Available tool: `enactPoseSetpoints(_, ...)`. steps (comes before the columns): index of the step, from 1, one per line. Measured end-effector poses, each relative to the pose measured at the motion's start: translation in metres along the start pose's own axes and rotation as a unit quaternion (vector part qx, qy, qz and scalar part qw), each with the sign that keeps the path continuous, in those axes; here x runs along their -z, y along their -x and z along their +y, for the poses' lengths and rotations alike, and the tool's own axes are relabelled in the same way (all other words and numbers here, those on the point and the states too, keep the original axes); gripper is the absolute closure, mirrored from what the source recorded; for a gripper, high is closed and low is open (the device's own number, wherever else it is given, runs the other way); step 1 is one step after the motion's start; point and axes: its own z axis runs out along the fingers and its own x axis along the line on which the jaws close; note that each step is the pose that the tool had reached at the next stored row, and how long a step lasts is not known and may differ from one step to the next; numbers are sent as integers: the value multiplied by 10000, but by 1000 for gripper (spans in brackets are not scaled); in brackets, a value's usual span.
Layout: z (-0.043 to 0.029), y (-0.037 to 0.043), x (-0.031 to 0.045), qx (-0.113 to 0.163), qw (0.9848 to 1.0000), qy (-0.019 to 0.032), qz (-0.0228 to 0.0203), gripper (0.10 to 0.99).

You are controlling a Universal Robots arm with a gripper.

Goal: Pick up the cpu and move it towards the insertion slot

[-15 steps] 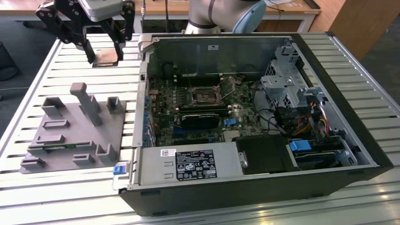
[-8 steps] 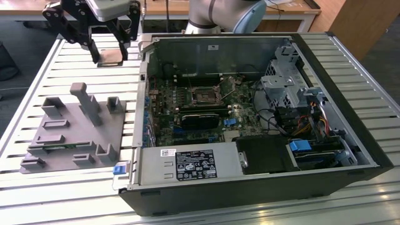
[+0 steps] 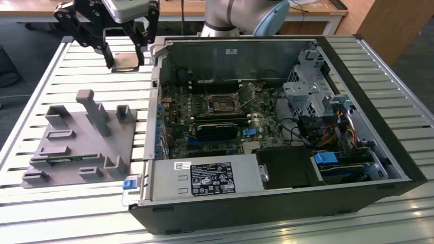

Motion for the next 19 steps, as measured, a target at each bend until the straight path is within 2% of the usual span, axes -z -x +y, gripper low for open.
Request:
enactPoseSetpoints(7,-4,82,0,0,10000,0,0,541)
enactPoseSetpoints(19,-14,297,0,0,10000,0,0,541)
